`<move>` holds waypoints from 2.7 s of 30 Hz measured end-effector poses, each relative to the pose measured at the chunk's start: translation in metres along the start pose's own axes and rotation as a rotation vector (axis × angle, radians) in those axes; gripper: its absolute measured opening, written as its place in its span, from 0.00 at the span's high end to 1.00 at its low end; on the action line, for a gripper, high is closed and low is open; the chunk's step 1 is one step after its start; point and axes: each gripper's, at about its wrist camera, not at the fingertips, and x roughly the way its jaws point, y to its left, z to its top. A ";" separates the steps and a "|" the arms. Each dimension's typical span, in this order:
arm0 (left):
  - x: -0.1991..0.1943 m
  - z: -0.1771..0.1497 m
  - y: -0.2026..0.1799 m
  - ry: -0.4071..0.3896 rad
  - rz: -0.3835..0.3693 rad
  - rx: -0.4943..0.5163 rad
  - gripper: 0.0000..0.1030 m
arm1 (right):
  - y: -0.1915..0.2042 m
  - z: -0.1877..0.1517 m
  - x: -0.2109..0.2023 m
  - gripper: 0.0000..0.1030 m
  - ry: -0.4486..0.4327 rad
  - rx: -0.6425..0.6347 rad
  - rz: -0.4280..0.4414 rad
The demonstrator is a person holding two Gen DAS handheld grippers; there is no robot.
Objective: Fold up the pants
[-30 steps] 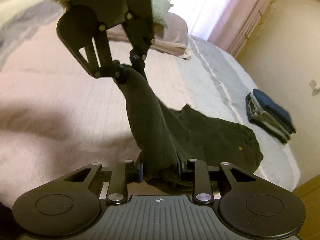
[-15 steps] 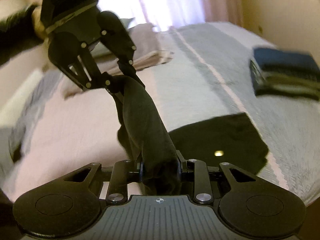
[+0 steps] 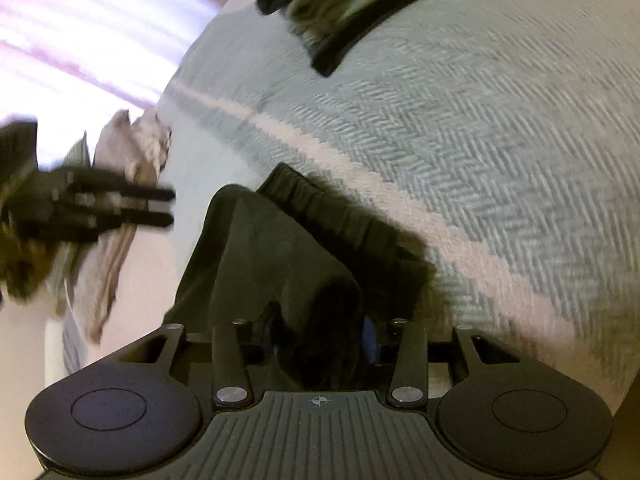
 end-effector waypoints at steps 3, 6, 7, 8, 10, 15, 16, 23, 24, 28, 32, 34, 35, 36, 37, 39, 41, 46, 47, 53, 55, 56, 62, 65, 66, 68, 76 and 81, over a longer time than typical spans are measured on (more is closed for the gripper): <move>0.012 -0.011 -0.007 0.007 -0.011 -0.019 0.70 | -0.003 -0.012 -0.008 0.61 -0.042 0.078 -0.004; 0.024 -0.014 -0.007 -0.015 0.004 -0.065 0.70 | 0.003 -0.020 -0.020 0.61 -0.087 0.121 -0.024; 0.027 -0.014 -0.005 -0.020 0.004 -0.084 0.70 | 0.005 -0.018 -0.018 0.61 -0.104 0.125 -0.034; 0.029 -0.015 -0.005 -0.024 0.003 -0.092 0.70 | 0.008 -0.018 -0.022 0.61 -0.122 0.129 -0.050; 0.033 -0.016 -0.005 -0.027 0.003 -0.104 0.70 | 0.009 -0.015 -0.019 0.62 -0.147 0.140 -0.075; 0.038 -0.019 -0.012 -0.035 -0.029 -0.128 0.89 | 0.009 -0.010 -0.009 0.79 -0.149 0.142 -0.125; 0.034 -0.018 -0.015 -0.042 -0.026 -0.117 0.90 | 0.011 -0.008 -0.008 0.80 -0.147 0.139 -0.130; 0.025 -0.006 -0.009 -0.088 -0.009 -0.116 0.90 | 0.010 0.007 -0.009 0.81 -0.197 0.154 -0.106; 0.032 -0.005 -0.007 -0.077 -0.005 -0.117 0.90 | 0.004 0.009 -0.002 0.81 -0.186 0.161 -0.116; 0.054 -0.004 0.004 -0.058 -0.018 -0.179 0.87 | -0.014 0.013 0.011 0.80 -0.157 0.201 -0.122; 0.041 -0.008 0.011 -0.077 -0.026 -0.188 0.78 | -0.016 0.010 -0.005 0.72 -0.165 0.204 -0.121; 0.027 -0.010 0.016 -0.080 -0.022 -0.177 0.77 | -0.006 0.006 -0.019 0.71 -0.195 0.169 -0.156; 0.019 -0.012 0.018 -0.083 -0.006 -0.174 0.80 | 0.001 0.004 -0.027 0.71 -0.216 0.145 -0.168; 0.010 -0.014 0.021 -0.085 0.009 -0.171 0.80 | 0.009 0.002 -0.035 0.71 -0.238 0.109 -0.179; 0.001 -0.017 0.025 -0.092 0.010 -0.173 0.80 | 0.018 -0.001 -0.042 0.71 -0.259 0.062 -0.186; -0.012 -0.023 0.027 -0.106 -0.010 -0.178 0.80 | 0.037 -0.007 -0.048 0.71 -0.278 -0.023 -0.162; -0.017 -0.031 0.023 -0.097 -0.060 -0.173 0.80 | 0.049 -0.010 -0.039 0.71 -0.246 -0.061 -0.113; 0.020 -0.055 0.005 -0.020 -0.107 -0.165 0.80 | 0.048 -0.007 0.019 0.71 -0.102 -0.137 -0.114; 0.031 -0.059 0.006 -0.005 -0.103 -0.178 0.80 | 0.043 -0.005 0.026 0.72 -0.093 -0.133 -0.126; 0.038 -0.077 0.025 -0.013 -0.085 -0.235 0.75 | 0.033 0.011 0.033 0.72 -0.040 -0.172 -0.131; 0.014 -0.088 0.027 -0.013 -0.031 -0.222 0.78 | 0.044 0.012 0.025 0.72 -0.033 -0.215 -0.161; 0.005 -0.095 0.028 -0.013 -0.013 -0.228 0.79 | 0.048 0.012 0.025 0.72 -0.023 -0.230 -0.176; -0.034 -0.157 0.007 -0.025 -0.069 -0.357 0.79 | 0.085 0.009 0.054 0.72 0.073 -0.363 -0.087; -0.012 -0.181 -0.009 -0.014 -0.046 -0.416 0.79 | 0.084 0.013 0.087 0.72 0.133 -0.402 -0.098; -0.005 -0.186 -0.009 -0.028 -0.030 -0.436 0.79 | 0.079 0.019 0.093 0.72 0.135 -0.393 -0.091; 0.006 -0.195 0.001 -0.047 0.006 -0.493 0.86 | 0.068 0.032 0.091 0.75 0.118 -0.356 -0.075; 0.001 -0.208 0.012 -0.118 0.062 -0.576 0.82 | 0.047 0.042 0.058 0.94 0.069 -0.296 -0.168; -0.041 -0.242 -0.009 -0.137 0.147 -0.649 0.80 | 0.058 0.022 0.009 0.76 -0.030 -0.254 -0.346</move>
